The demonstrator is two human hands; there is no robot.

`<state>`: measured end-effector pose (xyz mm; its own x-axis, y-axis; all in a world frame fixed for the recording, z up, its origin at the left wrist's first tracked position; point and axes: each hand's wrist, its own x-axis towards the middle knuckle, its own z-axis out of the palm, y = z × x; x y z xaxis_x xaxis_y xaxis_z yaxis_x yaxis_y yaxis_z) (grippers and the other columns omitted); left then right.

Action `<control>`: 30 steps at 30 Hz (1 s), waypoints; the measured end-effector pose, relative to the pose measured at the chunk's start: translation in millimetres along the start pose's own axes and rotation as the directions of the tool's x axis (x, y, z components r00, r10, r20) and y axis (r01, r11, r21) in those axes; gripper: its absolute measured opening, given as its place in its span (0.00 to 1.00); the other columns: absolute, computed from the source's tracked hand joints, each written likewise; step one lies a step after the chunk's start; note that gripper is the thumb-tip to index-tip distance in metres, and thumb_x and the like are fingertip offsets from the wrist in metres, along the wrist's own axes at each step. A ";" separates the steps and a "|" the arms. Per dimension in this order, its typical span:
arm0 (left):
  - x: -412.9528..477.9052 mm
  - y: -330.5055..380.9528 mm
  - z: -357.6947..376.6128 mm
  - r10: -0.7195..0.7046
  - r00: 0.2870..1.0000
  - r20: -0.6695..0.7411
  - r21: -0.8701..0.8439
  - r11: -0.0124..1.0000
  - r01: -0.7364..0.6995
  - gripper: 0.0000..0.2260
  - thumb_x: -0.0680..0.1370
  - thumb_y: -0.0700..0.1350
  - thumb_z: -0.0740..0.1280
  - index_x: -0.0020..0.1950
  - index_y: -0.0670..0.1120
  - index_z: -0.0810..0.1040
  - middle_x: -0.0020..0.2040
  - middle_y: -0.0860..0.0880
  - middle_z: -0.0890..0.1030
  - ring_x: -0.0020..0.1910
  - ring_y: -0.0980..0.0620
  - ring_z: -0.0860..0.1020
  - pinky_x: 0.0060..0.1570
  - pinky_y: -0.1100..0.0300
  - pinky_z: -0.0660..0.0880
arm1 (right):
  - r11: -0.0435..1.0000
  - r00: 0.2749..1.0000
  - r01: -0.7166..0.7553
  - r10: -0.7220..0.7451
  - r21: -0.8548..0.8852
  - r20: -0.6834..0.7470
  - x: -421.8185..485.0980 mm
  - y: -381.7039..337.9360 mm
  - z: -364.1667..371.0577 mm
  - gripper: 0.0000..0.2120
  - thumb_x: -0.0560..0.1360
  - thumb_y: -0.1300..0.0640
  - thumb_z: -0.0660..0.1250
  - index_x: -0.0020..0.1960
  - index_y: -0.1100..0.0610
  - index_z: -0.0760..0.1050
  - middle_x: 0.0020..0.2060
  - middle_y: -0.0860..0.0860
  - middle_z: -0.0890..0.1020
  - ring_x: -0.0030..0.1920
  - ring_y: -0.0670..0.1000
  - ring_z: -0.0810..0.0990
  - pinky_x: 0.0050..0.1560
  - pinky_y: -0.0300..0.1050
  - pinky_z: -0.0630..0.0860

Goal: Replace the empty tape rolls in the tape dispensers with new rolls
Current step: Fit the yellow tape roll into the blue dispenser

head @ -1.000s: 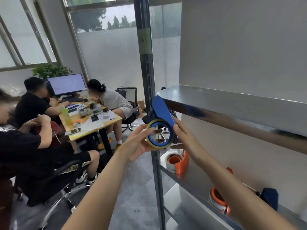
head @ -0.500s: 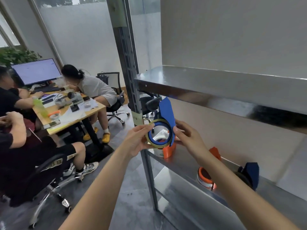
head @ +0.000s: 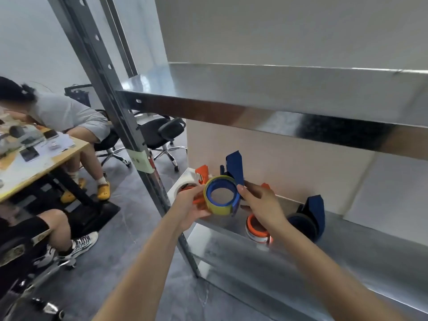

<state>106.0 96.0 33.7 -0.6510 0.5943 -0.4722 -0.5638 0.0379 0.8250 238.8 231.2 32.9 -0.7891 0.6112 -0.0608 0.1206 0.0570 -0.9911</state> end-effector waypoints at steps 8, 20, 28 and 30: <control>42.6 -36.2 -25.5 0.030 0.980 -0.199 -0.028 0.999 -0.036 0.18 0.73 0.44 0.72 0.61 0.40 0.76 0.55 0.40 0.82 0.54 0.40 0.81 0.51 0.39 0.78 | 0.987 0.990 -0.120 0.112 -0.102 -0.085 17.7 43.7 24.4 0.11 0.76 0.44 0.66 0.52 0.49 0.81 0.44 0.47 0.86 0.47 0.48 0.83 0.55 0.51 0.79; 66.7 -52.0 -34.2 -0.071 0.997 -0.012 0.028 0.997 0.072 0.16 0.78 0.34 0.59 0.64 0.42 0.75 0.61 0.40 0.79 0.59 0.44 0.78 0.49 0.55 0.78 | 0.962 0.963 -0.262 0.255 -0.078 -0.092 45.1 76.7 36.8 0.13 0.78 0.49 0.65 0.61 0.48 0.76 0.52 0.49 0.84 0.52 0.51 0.82 0.58 0.55 0.78; 59.9 -55.8 -28.6 -0.028 0.996 0.079 0.135 0.991 0.018 0.25 0.76 0.24 0.53 0.66 0.45 0.71 0.63 0.45 0.76 0.64 0.46 0.73 0.58 0.57 0.73 | 0.920 0.954 -0.299 0.296 -0.252 -0.052 43.0 73.9 38.5 0.16 0.81 0.52 0.59 0.67 0.56 0.70 0.59 0.54 0.80 0.54 0.52 0.78 0.56 0.48 0.76; 61.8 -56.1 -29.3 -0.017 0.997 0.081 0.150 0.989 0.005 0.26 0.75 0.24 0.52 0.68 0.44 0.70 0.63 0.45 0.76 0.64 0.46 0.73 0.61 0.55 0.71 | 0.916 0.949 -0.315 0.309 -0.248 -0.064 44.4 74.9 37.2 0.19 0.81 0.51 0.59 0.70 0.57 0.67 0.62 0.53 0.78 0.58 0.53 0.77 0.55 0.45 0.73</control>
<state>82.5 107.1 -50.9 -0.5979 0.6567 -0.4596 -0.4843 0.1609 0.8600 190.4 233.3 -48.4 -0.6731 0.6477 -0.3569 0.5085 0.0549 -0.8593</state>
